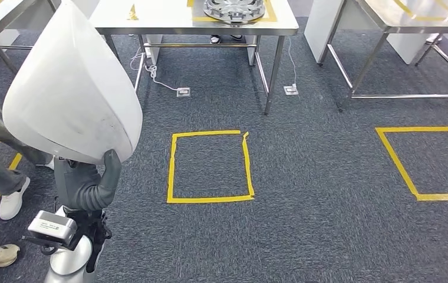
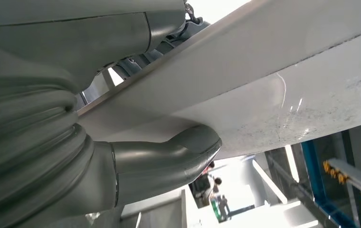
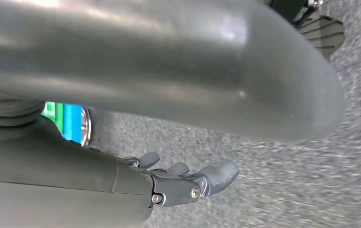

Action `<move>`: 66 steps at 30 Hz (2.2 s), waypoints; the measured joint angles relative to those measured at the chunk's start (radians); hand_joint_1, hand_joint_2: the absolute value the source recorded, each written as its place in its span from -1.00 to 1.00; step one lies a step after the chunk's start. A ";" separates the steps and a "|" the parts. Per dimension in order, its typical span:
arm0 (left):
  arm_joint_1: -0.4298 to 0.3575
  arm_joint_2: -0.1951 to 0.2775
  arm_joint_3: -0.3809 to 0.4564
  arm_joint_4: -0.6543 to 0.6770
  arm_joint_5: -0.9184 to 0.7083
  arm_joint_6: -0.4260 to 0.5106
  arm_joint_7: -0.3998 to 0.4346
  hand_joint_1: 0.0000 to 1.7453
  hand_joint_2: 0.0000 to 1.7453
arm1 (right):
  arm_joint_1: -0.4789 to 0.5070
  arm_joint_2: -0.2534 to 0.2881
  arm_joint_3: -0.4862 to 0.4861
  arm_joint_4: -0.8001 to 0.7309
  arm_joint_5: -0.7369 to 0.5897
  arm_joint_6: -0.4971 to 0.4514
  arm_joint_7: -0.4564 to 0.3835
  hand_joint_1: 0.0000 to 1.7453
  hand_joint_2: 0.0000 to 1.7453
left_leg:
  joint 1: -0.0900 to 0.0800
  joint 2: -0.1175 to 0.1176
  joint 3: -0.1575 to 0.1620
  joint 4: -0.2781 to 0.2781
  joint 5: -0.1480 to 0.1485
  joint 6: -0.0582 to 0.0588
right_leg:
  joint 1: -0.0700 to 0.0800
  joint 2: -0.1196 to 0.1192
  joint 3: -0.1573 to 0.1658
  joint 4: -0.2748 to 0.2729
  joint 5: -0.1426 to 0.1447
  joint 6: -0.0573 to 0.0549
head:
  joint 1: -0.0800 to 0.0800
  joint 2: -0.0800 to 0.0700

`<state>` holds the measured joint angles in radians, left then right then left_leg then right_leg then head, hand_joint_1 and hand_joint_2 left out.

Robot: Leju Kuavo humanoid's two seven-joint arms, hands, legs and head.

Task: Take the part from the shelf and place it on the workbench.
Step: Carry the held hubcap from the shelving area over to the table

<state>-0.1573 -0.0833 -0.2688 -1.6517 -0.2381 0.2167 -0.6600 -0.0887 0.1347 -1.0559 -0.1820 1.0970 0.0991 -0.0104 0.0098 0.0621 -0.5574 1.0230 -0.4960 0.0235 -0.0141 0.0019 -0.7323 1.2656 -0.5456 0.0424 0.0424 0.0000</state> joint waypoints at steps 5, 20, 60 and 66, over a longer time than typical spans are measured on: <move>0.003 -0.002 0.000 0.001 -0.014 -0.002 0.010 1.00 1.00 | -0.001 0.000 -0.003 0.000 -0.003 -0.005 0.013 -1.00 -1.00 | -0.008 0.044 0.013 0.000 -0.014 -0.019 | 0.016 -0.068 0.137 -0.250 0.087 -0.027 | -0.002 0.000; -0.002 -0.001 0.000 0.019 0.006 0.000 -0.005 1.00 1.00 | 0.000 -0.002 -0.004 0.000 0.009 -0.016 0.036 -1.00 -1.00 | 0.001 -0.062 -0.008 0.003 0.008 -0.039 | 0.004 0.020 0.141 -0.249 0.085 -0.042 | -0.014 0.000; -0.051 -0.020 -0.004 0.047 0.040 0.017 -0.007 1.00 1.00 | -0.002 0.000 -0.023 0.000 -0.018 -0.027 0.007 -1.00 -1.00 | -0.003 -0.063 -0.022 -0.007 0.034 0.001 | 0.003 0.006 0.156 -0.134 -0.012 -0.011 | -0.021 0.000; -0.052 -0.021 -0.009 0.050 0.040 0.013 -0.006 1.00 1.00 | 0.003 0.000 -0.027 0.000 -0.011 -0.027 0.007 -1.00 -1.00 | -0.004 -0.065 0.008 -0.005 0.004 0.000 | 0.003 0.003 0.055 -0.084 0.033 -0.008 | -0.020 0.000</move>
<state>-0.2090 -0.1041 -0.2780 -1.6018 -0.1980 0.2300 -0.6660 -0.0854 0.1349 -1.0825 -0.1820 1.0863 0.0719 -0.0038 0.0054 -0.0029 -0.5492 1.0176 -0.4921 0.0231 -0.0112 0.0044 -0.6775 1.1814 -0.5122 0.0348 0.0225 -0.0001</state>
